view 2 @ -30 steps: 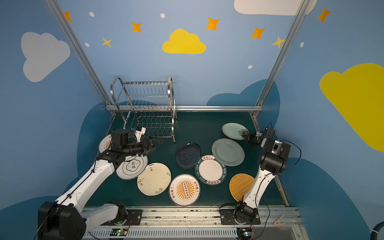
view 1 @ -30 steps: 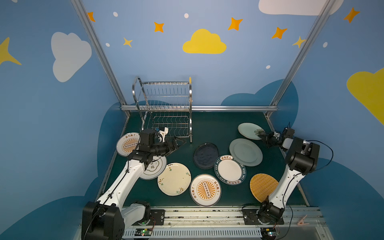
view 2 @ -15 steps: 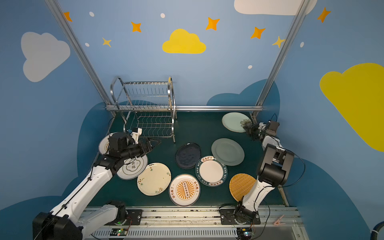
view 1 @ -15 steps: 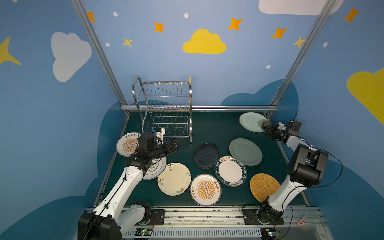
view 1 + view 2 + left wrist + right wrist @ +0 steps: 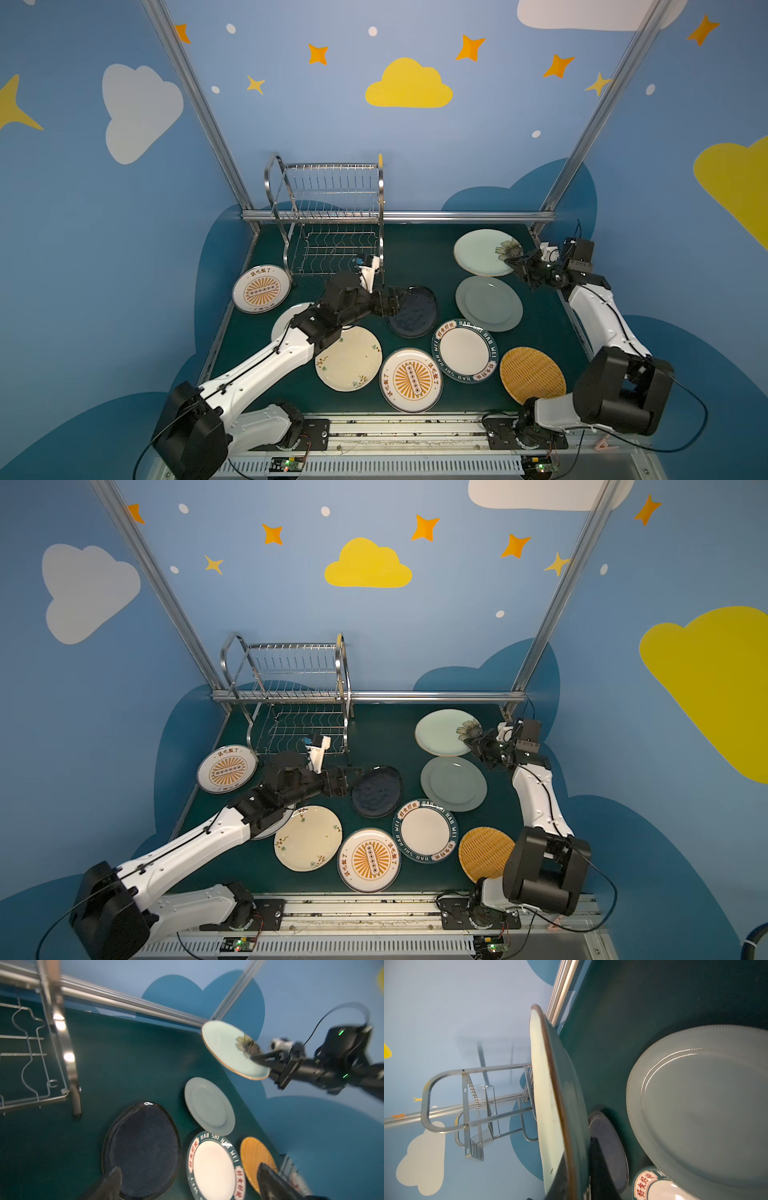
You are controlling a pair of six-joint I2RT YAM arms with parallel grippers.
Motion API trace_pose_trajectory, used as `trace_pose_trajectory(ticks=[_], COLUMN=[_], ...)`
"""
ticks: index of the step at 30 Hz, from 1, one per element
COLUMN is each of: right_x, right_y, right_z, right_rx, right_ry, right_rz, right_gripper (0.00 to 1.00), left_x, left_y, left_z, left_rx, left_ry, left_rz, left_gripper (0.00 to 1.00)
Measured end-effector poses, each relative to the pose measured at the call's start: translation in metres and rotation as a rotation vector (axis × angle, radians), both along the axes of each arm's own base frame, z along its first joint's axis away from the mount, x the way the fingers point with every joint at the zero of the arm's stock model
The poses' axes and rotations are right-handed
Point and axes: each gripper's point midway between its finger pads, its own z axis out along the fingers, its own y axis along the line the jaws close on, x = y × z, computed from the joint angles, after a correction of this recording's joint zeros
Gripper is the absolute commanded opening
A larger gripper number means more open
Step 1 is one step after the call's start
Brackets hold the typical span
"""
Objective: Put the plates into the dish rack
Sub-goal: 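Reach the left gripper across and grasp the sunflower plate's upper rim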
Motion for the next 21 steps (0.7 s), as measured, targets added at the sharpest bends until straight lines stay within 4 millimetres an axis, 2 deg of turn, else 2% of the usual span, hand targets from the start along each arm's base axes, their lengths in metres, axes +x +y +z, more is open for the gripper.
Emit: trace_pose_trajectory(ticks=[3, 6, 11, 16, 21], right_x=[-0.017, -0.032, -0.052, -0.069, -0.082], right_y=[0.017, 0.032, 0.053, 0.067, 0.075], right_z=[0.006, 0.001, -0.004, 0.002, 0.005], right_rx=[-0.019, -0.038, -0.079, -0.108, -0.131], right_ry=[-0.007, 0.017, 0.052, 0.047, 0.049], right_rz=[0.038, 0.078, 0.137, 0.177, 0.195], right_gripper=[0.0, 0.0, 0.0, 0.0, 0.0], left_x=[0.001, -0.002, -0.022, -0.031, -0.023], left_y=[-0.038, -0.072, -0.115, -0.136, -0.141], left_z=[0.004, 0.005, -0.015, -0.034, -0.033], left_rx=[0.119, 0.237, 0.477, 0.625, 0.674], left_ry=[-0.13, -0.268, -0.533, -0.699, -0.793], left_rz=[-0.077, -0.156, -0.307, -0.406, -0.395], left_gripper=[1.0, 1.0, 1.0, 0.99, 0.96])
